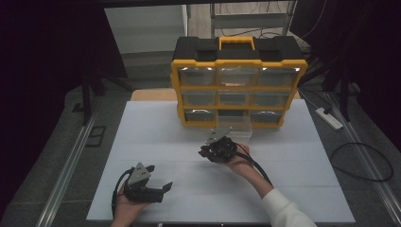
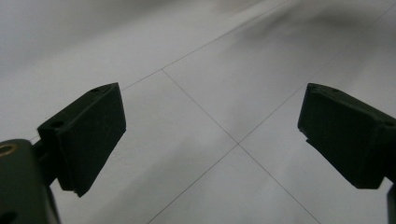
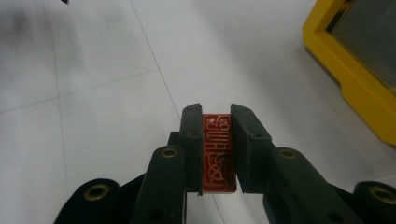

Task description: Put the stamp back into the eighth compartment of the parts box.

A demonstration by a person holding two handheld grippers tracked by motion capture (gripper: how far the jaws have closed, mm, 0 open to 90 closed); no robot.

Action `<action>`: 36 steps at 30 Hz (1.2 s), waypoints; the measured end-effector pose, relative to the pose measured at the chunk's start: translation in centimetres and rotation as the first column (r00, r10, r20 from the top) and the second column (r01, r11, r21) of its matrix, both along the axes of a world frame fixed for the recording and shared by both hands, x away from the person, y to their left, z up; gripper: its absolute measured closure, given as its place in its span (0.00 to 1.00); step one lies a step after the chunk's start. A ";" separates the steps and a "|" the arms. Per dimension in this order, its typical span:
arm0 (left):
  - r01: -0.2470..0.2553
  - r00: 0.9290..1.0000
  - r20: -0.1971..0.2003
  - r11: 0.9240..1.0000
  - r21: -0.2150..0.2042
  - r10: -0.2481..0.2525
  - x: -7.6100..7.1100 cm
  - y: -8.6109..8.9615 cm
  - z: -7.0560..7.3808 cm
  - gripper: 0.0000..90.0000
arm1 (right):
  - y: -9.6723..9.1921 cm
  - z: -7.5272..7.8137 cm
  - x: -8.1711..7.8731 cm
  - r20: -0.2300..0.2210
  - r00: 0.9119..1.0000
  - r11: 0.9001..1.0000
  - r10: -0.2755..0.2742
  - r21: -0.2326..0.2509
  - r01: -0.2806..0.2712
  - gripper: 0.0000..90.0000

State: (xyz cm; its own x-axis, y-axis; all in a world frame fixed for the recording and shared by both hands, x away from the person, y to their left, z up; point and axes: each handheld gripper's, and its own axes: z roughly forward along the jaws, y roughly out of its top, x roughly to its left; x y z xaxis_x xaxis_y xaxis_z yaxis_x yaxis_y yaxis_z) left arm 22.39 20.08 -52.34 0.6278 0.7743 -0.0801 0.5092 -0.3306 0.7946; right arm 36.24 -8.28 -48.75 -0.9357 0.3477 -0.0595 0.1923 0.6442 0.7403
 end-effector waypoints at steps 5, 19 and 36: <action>0.000 1.000 0.000 1.000 0.000 0.000 0.0 0.0 0.0 0.09 | -0.1 0.6 -0.3 0.010 1.000 1.000 0.001 0.016 -0.002 0.84; -0.002 1.000 0.002 1.000 -0.002 0.002 0.0 0.0 0.0 0.09 | -1.0 2.4 -0.8 0.023 1.000 0.996 0.007 0.085 -0.008 0.84; 0.000 1.000 0.005 1.000 0.002 0.000 0.0 0.0 0.0 0.09 | -2.2 4.8 -1.1 0.042 0.999 0.989 -0.001 0.148 -0.005 0.84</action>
State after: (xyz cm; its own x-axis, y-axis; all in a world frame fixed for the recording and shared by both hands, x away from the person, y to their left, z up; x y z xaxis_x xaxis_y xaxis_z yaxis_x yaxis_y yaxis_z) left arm 22.40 20.13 -52.34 0.6278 0.7747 -0.0754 0.5055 -0.3321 0.7964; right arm 35.14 -10.49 -43.93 -0.9341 0.3538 -0.0470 0.1578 0.5275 0.8347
